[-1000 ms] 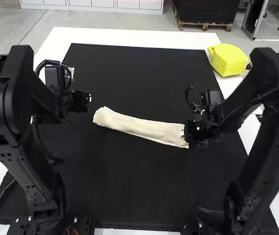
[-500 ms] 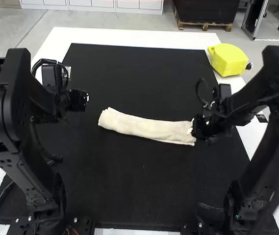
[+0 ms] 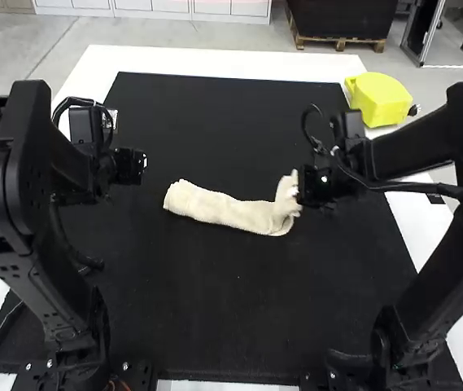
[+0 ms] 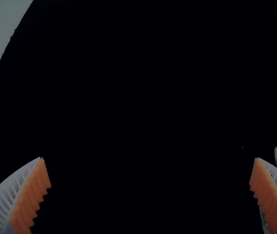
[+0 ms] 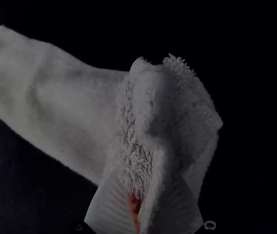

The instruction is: Fold the towel.

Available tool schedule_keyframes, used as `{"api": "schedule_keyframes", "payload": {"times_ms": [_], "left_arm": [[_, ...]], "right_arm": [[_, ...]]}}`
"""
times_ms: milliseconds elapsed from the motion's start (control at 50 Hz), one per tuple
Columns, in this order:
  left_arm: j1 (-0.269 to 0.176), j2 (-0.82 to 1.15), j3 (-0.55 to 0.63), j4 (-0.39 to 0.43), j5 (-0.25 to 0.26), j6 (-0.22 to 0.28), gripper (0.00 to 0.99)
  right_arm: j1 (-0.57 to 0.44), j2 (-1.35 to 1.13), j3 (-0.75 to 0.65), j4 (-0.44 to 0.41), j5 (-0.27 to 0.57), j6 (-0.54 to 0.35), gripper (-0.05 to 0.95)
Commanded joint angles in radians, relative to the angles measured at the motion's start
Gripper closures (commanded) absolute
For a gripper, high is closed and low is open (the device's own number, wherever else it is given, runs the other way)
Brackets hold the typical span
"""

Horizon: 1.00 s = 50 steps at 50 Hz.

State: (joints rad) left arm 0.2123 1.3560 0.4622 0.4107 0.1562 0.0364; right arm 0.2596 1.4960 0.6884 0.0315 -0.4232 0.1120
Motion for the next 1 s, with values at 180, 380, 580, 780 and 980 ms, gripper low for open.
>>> {"api": "schedule_keyframes", "payload": {"times_ms": [180, 380, 580, 780, 980], "left_arm": [[0.013, -0.018, -0.016, 0.011, -0.029, -0.012, 0.034], [0.015, -0.018, -0.031, 0.019, -0.044, -0.021, 0.034], [0.055, -0.018, -0.05, 0.04, -0.046, -0.023, 0.034], [0.095, -0.018, -0.076, 0.069, -0.041, -0.016, 0.033], [0.104, -0.018, -0.103, 0.094, -0.038, -0.01, 0.034]], "right_arm": [[0.194, 0.063, 0.105, 0.087, 0.012, 0.094, 0.93], [0.283, 0.167, 0.175, 0.125, 0.015, 0.121, 0.93], [0.354, 0.276, 0.261, 0.154, 0.021, 0.126, 0.93], [0.409, 0.377, 0.338, 0.174, 0.037, 0.126, 0.93], [0.448, 0.466, 0.425, 0.176, 0.041, 0.135, 0.93]]}}
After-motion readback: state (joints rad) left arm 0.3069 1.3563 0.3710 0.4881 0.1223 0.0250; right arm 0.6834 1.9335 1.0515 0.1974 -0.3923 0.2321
